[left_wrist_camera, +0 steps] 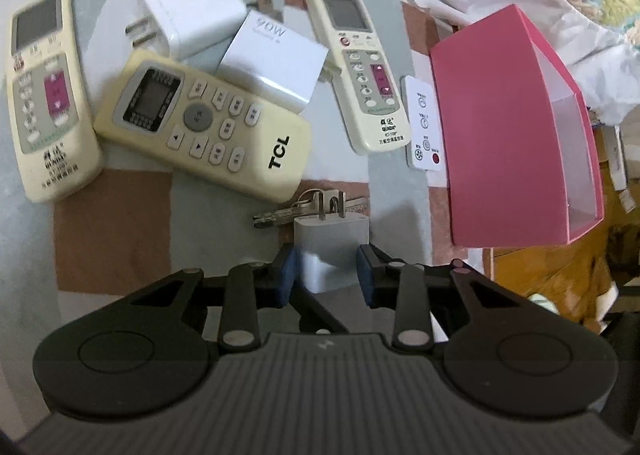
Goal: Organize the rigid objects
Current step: 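Lower the left tool onto the white charger with keys and grasp it, then carry the white charger with the left tool into the pink box and release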
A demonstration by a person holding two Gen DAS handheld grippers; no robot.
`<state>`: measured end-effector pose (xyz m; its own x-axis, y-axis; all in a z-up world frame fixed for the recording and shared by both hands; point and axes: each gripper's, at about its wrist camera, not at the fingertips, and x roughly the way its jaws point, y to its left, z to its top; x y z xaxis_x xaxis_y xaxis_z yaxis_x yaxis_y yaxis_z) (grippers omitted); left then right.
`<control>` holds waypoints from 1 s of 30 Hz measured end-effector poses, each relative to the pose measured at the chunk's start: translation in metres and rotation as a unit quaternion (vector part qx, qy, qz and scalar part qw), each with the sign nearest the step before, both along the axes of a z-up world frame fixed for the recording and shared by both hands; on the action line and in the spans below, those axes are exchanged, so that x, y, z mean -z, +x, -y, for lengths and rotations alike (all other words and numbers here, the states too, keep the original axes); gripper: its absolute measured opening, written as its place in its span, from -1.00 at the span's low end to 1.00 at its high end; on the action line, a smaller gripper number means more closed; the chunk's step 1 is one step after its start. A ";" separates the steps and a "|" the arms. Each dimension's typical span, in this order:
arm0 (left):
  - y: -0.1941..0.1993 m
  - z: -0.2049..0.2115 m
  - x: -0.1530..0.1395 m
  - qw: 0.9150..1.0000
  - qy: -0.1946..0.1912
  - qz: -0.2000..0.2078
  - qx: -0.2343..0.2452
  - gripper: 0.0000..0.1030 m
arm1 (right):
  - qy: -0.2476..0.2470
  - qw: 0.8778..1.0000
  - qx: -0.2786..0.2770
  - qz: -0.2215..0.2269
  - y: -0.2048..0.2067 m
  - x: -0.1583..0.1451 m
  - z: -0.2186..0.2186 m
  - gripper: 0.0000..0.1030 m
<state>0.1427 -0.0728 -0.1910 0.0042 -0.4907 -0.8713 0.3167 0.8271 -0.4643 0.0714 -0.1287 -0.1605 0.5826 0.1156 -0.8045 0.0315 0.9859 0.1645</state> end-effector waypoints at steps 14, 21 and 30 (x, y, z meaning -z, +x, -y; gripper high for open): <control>-0.047 0.000 -0.079 0.993 -0.016 0.103 0.049 -0.40 | 0.000 0.999 -0.017 0.035 -0.028 -0.066 0.016 0.01; -0.071 0.008 -0.127 0.984 -0.052 0.157 0.072 -0.40 | -0.043 0.995 -0.015 0.089 -0.054 -0.107 0.026 0.01; -0.080 0.047 -0.170 0.976 -0.060 0.170 0.119 -0.40 | -0.064 0.991 0.014 0.113 -0.074 -0.135 0.058 0.01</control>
